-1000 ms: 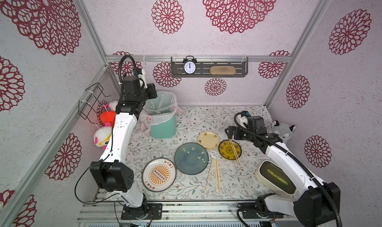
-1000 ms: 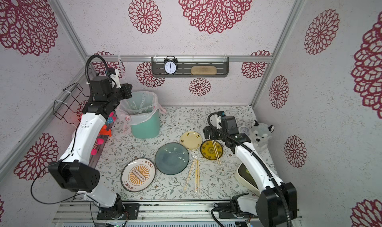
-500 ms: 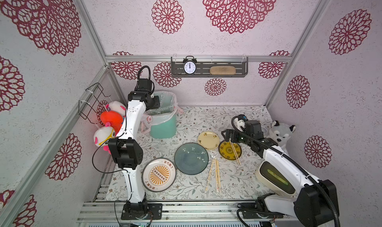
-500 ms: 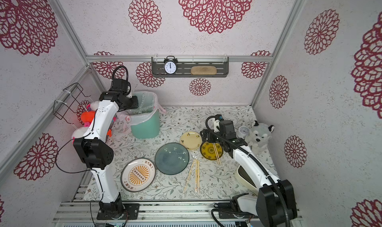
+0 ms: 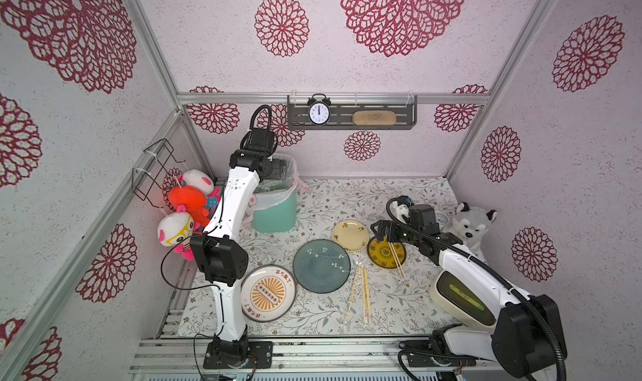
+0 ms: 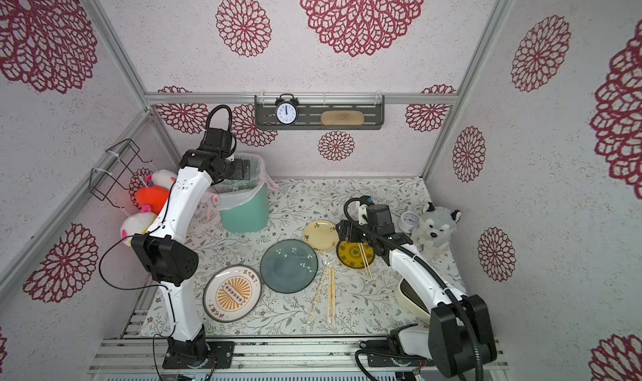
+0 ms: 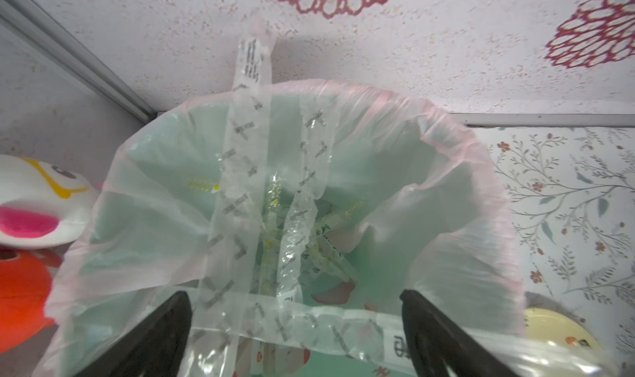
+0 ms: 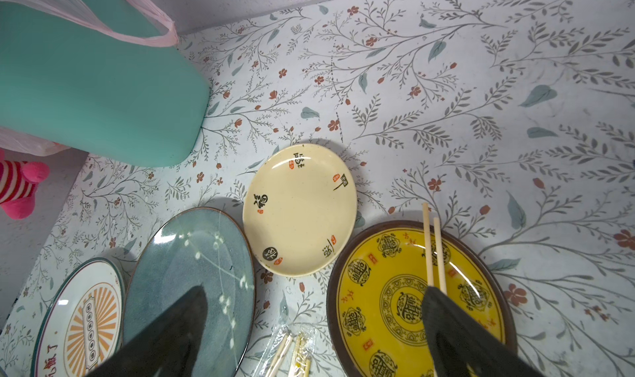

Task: Remove the packaging of disposable chopsticks
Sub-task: Place the packet bag in the trash bin.

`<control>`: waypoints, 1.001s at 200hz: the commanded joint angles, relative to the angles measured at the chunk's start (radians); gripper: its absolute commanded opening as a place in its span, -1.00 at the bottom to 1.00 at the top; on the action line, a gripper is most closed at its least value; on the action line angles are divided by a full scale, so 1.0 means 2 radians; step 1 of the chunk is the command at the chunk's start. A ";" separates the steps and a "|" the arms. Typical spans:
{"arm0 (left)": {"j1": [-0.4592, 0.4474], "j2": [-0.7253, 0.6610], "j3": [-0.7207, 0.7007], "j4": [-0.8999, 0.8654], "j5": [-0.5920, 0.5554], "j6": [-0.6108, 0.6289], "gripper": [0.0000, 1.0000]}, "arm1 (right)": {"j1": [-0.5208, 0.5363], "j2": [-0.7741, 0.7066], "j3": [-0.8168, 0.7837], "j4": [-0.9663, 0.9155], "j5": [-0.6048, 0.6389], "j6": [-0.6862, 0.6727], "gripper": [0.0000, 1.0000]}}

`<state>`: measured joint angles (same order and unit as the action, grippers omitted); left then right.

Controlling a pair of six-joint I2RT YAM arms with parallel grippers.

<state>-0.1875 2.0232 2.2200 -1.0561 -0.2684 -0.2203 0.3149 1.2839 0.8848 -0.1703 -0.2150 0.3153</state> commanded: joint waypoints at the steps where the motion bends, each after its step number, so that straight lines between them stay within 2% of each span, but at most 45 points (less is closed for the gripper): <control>1: 0.005 -0.050 -0.030 0.020 -0.014 -0.003 0.82 | 0.001 0.005 0.005 0.009 -0.003 -0.010 0.97; 5: 0.005 -0.054 -0.035 0.020 -0.013 -0.003 0.73 | 0.001 0.007 0.005 0.009 -0.002 -0.010 0.97; 16: 0.000 -0.073 -0.053 0.031 -0.013 -0.001 0.22 | 0.001 0.011 0.006 0.009 -0.002 -0.011 0.96; 31: 0.000 -0.095 -0.080 0.055 -0.016 -0.003 -0.12 | 0.002 0.015 0.006 0.010 -0.004 -0.012 0.96; 38: 0.003 -0.095 -0.083 0.060 -0.019 -0.004 -0.76 | 0.001 0.015 0.005 0.012 -0.004 -0.011 0.95; 42: 0.004 -0.094 -0.082 0.061 -0.020 -0.004 -1.00 | 0.001 0.015 0.005 0.014 -0.004 -0.012 0.95; 67: 0.009 -0.068 -0.050 0.040 -0.030 0.004 -0.98 | 0.002 0.012 0.006 0.012 -0.004 -0.013 0.94; 80: 0.010 -0.061 -0.035 0.042 -0.052 0.006 -0.35 | 0.001 0.011 0.006 0.011 -0.004 -0.014 0.94; 87: 0.013 -0.060 -0.031 0.051 -0.055 0.006 -0.11 | 0.001 0.010 0.005 0.012 -0.005 -0.014 0.94; 96: 0.022 -0.058 -0.027 0.060 -0.028 0.005 0.18 | 0.001 0.010 0.004 0.014 -0.005 -0.014 0.94; 101: 0.027 -0.055 -0.022 0.062 -0.011 0.004 0.30 | 0.001 0.009 0.003 0.015 -0.004 -0.014 0.94; 117: 0.031 -0.042 -0.011 0.068 -0.005 0.007 0.43 | 0.001 0.009 0.000 0.014 -0.004 -0.015 0.94; 131: 0.040 -0.009 0.009 0.068 0.015 0.005 0.46 | 0.001 0.008 -0.001 0.015 -0.002 -0.015 0.94; 158: 0.054 0.068 0.085 0.022 0.047 -0.003 0.37 | 0.002 0.005 -0.008 0.020 -0.008 -0.013 0.93; 182: 0.053 0.081 0.068 0.041 0.074 -0.002 0.29 | 0.002 0.004 -0.011 0.023 -0.006 -0.013 0.93; 200: 0.050 0.084 0.064 0.040 0.084 -0.004 -0.01 | 0.002 0.004 -0.012 0.022 -0.007 -0.014 0.92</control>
<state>-0.0769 2.1975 2.3474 -0.9661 -0.1638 -0.2211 0.3149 1.3197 0.8639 -0.1497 -0.2161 0.3069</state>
